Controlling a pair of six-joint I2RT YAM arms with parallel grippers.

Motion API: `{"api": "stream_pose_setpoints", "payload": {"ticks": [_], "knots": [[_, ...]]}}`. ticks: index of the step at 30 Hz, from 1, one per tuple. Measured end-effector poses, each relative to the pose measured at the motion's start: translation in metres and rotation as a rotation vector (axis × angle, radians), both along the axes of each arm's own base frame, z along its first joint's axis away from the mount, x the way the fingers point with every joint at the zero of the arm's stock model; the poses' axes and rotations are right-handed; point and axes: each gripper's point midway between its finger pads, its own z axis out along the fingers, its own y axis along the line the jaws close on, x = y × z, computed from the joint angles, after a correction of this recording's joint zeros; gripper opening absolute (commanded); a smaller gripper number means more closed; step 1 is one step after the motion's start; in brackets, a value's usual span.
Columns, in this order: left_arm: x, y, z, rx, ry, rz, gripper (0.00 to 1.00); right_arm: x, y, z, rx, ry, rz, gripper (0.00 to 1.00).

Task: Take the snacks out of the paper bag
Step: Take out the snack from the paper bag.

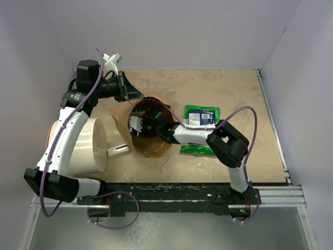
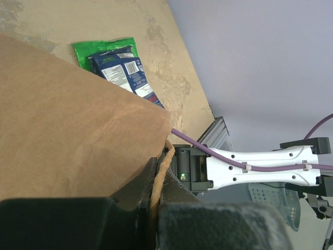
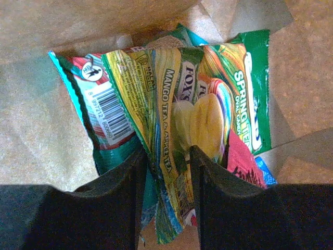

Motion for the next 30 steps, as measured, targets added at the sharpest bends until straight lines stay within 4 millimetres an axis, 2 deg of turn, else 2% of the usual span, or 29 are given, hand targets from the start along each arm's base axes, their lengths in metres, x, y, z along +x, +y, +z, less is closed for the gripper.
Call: {"api": "stream_pose_setpoints", "payload": {"ticks": [3,4,5,6,10,14,22,26,30], "knots": [[0.000,0.000,0.000,0.000,0.001,0.000,0.00,0.003,0.004,0.000,-0.006,-0.007,0.008,0.29],[0.000,0.000,0.000,0.000,0.000,0.000,0.00,0.003,0.004,0.000,-0.010,-0.008,0.010,0.21],[0.000,0.000,0.000,0.000,0.001,0.000,0.00,0.003,0.004,-0.001,-0.014,-0.008,0.013,0.08],[0.000,0.000,0.000,0.000,0.000,0.000,0.00,0.003,0.003,-0.001,-0.020,-0.010,0.016,0.00],[0.000,0.000,0.000,0.001,0.000,0.002,0.00,0.003,0.002,0.000,-0.029,-0.021,0.025,0.00],[0.002,0.001,-0.001,0.008,0.000,0.012,0.00,-0.002,-0.007,0.011,-0.029,-0.030,0.028,0.00],[0.003,0.003,-0.004,0.018,0.009,0.026,0.00,-0.024,-0.035,0.060,0.025,-0.070,0.031,0.00],[0.003,0.004,-0.004,0.020,0.008,0.030,0.00,-0.042,-0.047,0.078,0.053,-0.062,0.068,0.00],[0.004,0.004,-0.005,0.023,0.008,0.036,0.00,-0.059,-0.058,0.107,0.102,-0.059,0.089,0.00]]}}
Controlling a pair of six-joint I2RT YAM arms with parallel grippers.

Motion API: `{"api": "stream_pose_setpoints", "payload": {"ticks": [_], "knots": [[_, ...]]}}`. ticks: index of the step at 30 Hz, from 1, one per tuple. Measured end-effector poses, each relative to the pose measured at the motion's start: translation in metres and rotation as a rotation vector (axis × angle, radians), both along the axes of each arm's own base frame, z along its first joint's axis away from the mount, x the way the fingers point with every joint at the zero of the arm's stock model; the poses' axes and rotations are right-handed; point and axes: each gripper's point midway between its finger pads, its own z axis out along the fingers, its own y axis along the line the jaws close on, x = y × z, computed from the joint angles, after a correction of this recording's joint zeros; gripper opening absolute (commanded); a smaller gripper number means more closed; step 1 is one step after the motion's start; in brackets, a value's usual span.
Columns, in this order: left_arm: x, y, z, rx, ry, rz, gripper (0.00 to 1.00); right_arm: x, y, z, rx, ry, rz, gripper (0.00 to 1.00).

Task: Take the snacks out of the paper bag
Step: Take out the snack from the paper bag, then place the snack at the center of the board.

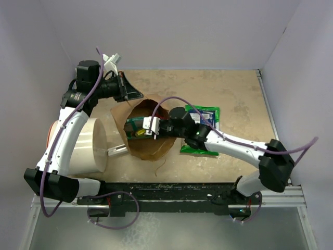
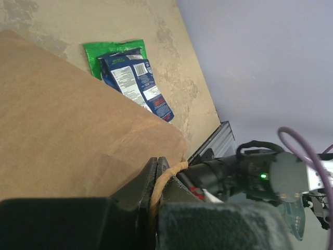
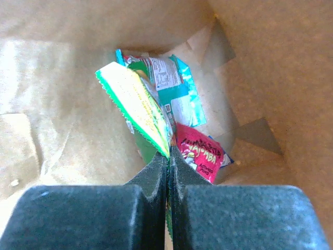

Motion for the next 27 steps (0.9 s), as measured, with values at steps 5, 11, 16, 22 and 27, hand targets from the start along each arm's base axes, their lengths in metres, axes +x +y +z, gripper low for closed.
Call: {"api": "stream_pose_setpoints", "payload": {"ticks": [5,11,16,22,27], "knots": [[0.001,0.001,0.000,0.002,0.002,0.009,0.00,-0.019,-0.017,0.044,0.068,-0.001,0.011,0.00],[0.003,0.002,-0.001,0.002,0.008,0.022,0.00,-0.051,-0.045,0.097,0.116,-0.011,0.059,0.00],[0.004,0.003,-0.002,0.008,0.007,0.032,0.00,-0.085,-0.085,0.160,0.174,-0.065,0.088,0.00],[0.006,0.005,-0.004,0.020,0.011,0.051,0.00,-0.113,-0.149,0.208,0.214,-0.195,0.039,0.00],[0.007,0.006,-0.006,0.027,0.016,0.062,0.00,-0.102,-0.199,0.209,0.167,-0.274,-0.155,0.00]]}}
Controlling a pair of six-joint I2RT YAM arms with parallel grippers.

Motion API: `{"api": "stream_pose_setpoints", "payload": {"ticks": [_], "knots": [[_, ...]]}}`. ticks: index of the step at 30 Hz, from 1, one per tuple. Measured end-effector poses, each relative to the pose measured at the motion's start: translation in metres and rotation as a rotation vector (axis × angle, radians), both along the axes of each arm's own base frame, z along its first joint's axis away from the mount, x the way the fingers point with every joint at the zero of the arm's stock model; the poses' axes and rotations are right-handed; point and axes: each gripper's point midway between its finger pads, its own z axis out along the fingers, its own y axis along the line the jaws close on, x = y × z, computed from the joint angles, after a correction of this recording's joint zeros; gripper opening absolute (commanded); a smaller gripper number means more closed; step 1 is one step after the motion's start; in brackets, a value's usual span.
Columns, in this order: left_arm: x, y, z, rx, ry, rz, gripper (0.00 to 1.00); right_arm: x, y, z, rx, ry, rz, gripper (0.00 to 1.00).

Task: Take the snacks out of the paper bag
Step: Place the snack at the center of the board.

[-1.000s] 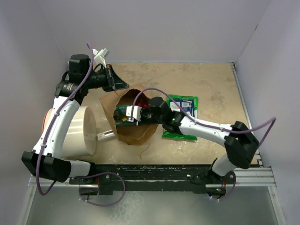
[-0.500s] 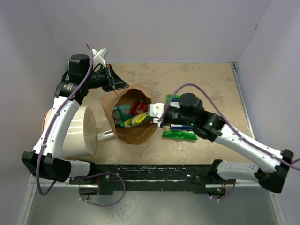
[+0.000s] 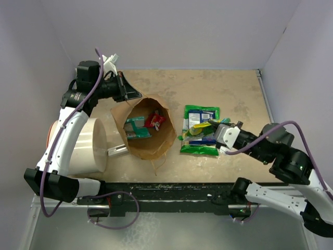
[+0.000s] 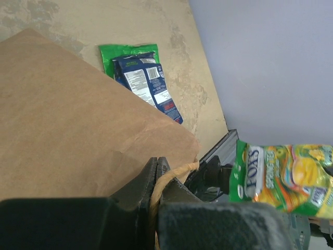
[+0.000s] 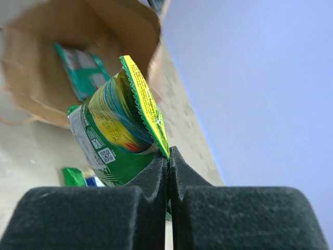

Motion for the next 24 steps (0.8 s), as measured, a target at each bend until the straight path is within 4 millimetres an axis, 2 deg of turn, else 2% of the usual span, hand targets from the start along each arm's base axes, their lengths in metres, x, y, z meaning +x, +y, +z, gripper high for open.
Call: {"api": "stream_pose_setpoints", "payload": {"ticks": [3,5,10,17,21,24], "knots": [[0.000,0.000,-0.001,0.003,0.003,0.002,0.00,0.014,-0.019,-0.015,-0.036,-0.027,-0.118,0.00],[-0.001,0.001,-0.001,0.006,0.004,0.001,0.00,0.023,-0.026,-0.032,-0.081,-0.030,-0.180,0.00],[0.003,0.000,0.000,0.016,0.007,-0.005,0.00,0.049,-0.032,-0.072,-0.181,-0.009,-0.292,0.00],[0.006,-0.001,0.000,0.023,-0.001,-0.019,0.00,0.118,-0.060,-0.134,-0.302,0.102,-0.461,0.00],[0.006,-0.002,-0.001,0.025,-0.004,-0.036,0.00,0.147,-0.061,-0.170,-0.358,0.150,-0.449,0.00],[0.004,-0.003,0.000,0.019,-0.006,-0.047,0.00,0.160,-0.057,-0.182,-0.370,0.158,-0.423,0.00]]}}
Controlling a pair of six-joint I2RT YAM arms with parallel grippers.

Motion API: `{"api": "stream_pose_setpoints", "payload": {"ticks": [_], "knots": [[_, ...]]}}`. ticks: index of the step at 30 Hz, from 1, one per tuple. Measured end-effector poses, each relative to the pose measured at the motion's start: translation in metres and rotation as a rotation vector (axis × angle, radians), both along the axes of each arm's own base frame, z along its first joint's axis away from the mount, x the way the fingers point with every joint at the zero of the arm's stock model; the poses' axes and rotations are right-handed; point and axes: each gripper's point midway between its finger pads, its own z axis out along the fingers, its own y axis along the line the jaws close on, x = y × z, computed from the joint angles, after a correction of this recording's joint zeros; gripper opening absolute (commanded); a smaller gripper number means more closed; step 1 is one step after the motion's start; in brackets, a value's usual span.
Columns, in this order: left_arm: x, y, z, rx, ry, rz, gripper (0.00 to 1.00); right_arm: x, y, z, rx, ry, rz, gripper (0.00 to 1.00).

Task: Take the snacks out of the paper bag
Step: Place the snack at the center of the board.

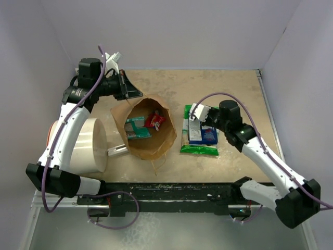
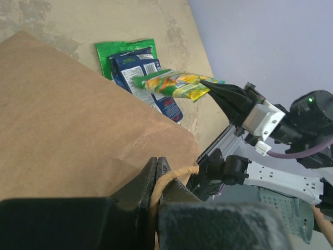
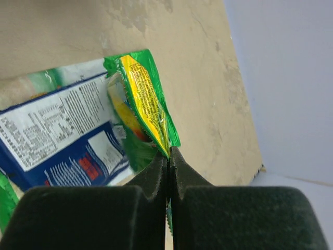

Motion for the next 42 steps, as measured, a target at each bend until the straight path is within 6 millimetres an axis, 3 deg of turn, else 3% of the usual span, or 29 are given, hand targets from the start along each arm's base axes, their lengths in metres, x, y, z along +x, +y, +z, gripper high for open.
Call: {"api": "stream_pose_setpoints", "payload": {"ticks": [4,9,22,26,33,38,42], "knots": [[-0.001,-0.003,0.001,-0.015,-0.005,-0.018,0.00,0.012,0.012,-0.015,-0.010,0.022,0.066,0.00],[-0.002,-0.004,0.000,-0.022,-0.004,-0.029,0.00,0.014,0.018,-0.033,-0.050,0.048,0.129,0.00],[-0.004,-0.007,0.005,-0.048,0.000,-0.042,0.00,-0.031,0.008,-0.100,-0.134,0.217,0.226,0.00],[-0.004,-0.007,0.005,-0.049,-0.003,-0.043,0.00,-0.040,0.003,-0.112,-0.134,0.229,0.218,0.01],[-0.002,-0.007,0.007,-0.053,-0.013,-0.041,0.00,-0.045,0.003,-0.118,-0.113,0.201,0.213,0.15],[-0.001,-0.008,0.007,-0.062,-0.011,-0.034,0.00,-0.053,0.010,-0.126,-0.112,0.211,0.240,0.42],[-0.001,-0.007,0.000,-0.061,0.012,-0.026,0.00,-0.069,0.019,-0.129,-0.106,0.240,0.296,0.58]]}}
